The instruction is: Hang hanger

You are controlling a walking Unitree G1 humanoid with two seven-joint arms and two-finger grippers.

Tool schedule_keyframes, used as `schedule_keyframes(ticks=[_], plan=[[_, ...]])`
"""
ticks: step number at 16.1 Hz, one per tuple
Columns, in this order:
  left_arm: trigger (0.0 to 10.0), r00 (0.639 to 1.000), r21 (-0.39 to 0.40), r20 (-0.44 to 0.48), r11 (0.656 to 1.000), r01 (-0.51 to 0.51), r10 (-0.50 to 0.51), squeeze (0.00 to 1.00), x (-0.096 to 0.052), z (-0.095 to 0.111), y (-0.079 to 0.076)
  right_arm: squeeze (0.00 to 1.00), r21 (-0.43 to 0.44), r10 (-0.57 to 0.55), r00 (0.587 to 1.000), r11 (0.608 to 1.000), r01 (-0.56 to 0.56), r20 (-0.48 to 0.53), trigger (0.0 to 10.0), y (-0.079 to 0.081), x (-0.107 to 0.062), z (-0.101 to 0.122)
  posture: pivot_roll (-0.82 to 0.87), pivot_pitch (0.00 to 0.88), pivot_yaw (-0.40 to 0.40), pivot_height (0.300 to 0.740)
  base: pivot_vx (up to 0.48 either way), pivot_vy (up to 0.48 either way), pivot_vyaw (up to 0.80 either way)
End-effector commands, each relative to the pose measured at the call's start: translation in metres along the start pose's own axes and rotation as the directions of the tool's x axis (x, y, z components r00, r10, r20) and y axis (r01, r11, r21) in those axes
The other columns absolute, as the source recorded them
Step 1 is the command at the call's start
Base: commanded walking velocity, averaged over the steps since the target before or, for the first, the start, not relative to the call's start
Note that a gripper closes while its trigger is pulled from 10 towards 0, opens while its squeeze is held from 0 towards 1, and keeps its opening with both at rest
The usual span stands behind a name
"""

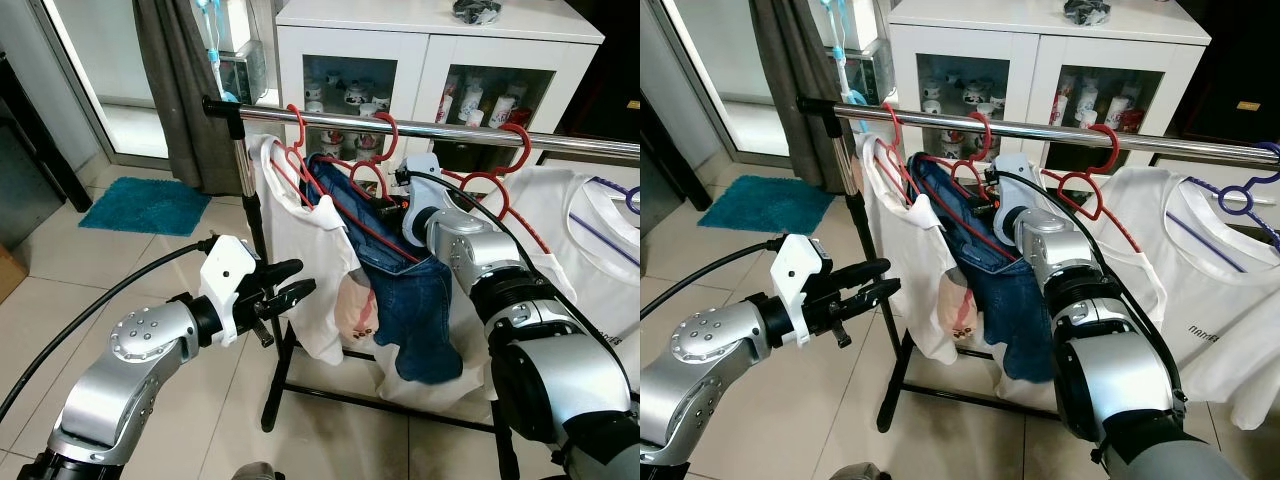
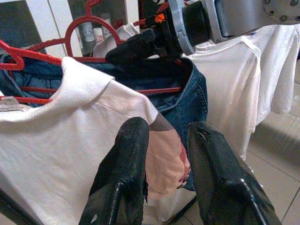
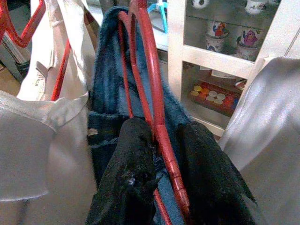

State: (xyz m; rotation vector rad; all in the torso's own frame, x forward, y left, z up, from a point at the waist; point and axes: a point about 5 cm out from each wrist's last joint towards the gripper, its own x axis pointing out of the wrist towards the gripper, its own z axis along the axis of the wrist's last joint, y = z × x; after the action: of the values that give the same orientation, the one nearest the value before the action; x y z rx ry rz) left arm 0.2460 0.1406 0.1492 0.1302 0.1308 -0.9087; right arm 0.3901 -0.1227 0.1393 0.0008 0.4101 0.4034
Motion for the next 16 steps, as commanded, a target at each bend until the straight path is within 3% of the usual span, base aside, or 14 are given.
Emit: schedule_keyframes(ticks=[1, 5, 8, 10, 14, 16], plan=[[10.0, 1.000, 0.009, -0.001, 1.000, 0.009, -0.009, 0.00, 0.001, 0.001, 0.000, 0.00, -0.014, 0.022, 0.999, 1.000, -0.022, 0.035, 0.0, 0.005, 0.002, 0.013, 0.15, 0.000, 0.044, 0.740, 0.000, 0.000, 0.00], [10.0, 1.000, 0.013, -0.002, 1.000, -0.003, 0.003, 0.00, 0.003, 0.001, 0.001, 0.00, -0.046, 0.008, 0.998, 0.999, -0.004, 0.069, 0.0, 0.002, -0.001, 0.016, 0.15, 0.000, 0.043, 0.740, 0.000, 0.000, 0.00], [10.0, 0.994, 0.009, -0.027, 0.994, -0.109, 0.109, 0.00, 0.008, -0.004, 0.005, 0.00, -0.071, -0.015, 0.984, 0.997, 0.028, 0.178, 0.0, -0.005, -0.011, 0.022, 0.14, 0.000, 0.032, 0.740, 0.000, 0.000, 0.00], [10.0, 0.977, -0.058, -0.031, 0.975, -0.213, 0.212, 0.00, 0.009, -0.006, 0.010, 0.00, -0.046, -0.014, 0.965, 0.999, 0.027, 0.262, 0.0, -0.004, -0.030, 0.021, 0.12, 0.000, 0.022, 0.740, 0.000, 0.000, 0.00], [10.0, 0.962, -0.041, -0.008, 0.961, -0.272, 0.272, 0.00, 0.011, -0.007, 0.006, 0.00, -0.071, -0.018, 0.939, 0.996, 0.045, 0.343, 0.0, 0.002, -0.059, 0.009, 0.12, 0.026, 0.030, 0.740, 0.000, 0.000, 0.00], [10.0, 0.956, -0.037, -0.009, 0.955, -0.294, 0.294, 0.00, 0.011, -0.008, 0.005, 0.00, -0.087, 0.010, 0.935, 0.996, 0.023, 0.355, 0.0, 0.014, -0.080, 0.003, 0.12, 0.039, 0.029, 0.740, 0.000, 0.000, 0.00]])
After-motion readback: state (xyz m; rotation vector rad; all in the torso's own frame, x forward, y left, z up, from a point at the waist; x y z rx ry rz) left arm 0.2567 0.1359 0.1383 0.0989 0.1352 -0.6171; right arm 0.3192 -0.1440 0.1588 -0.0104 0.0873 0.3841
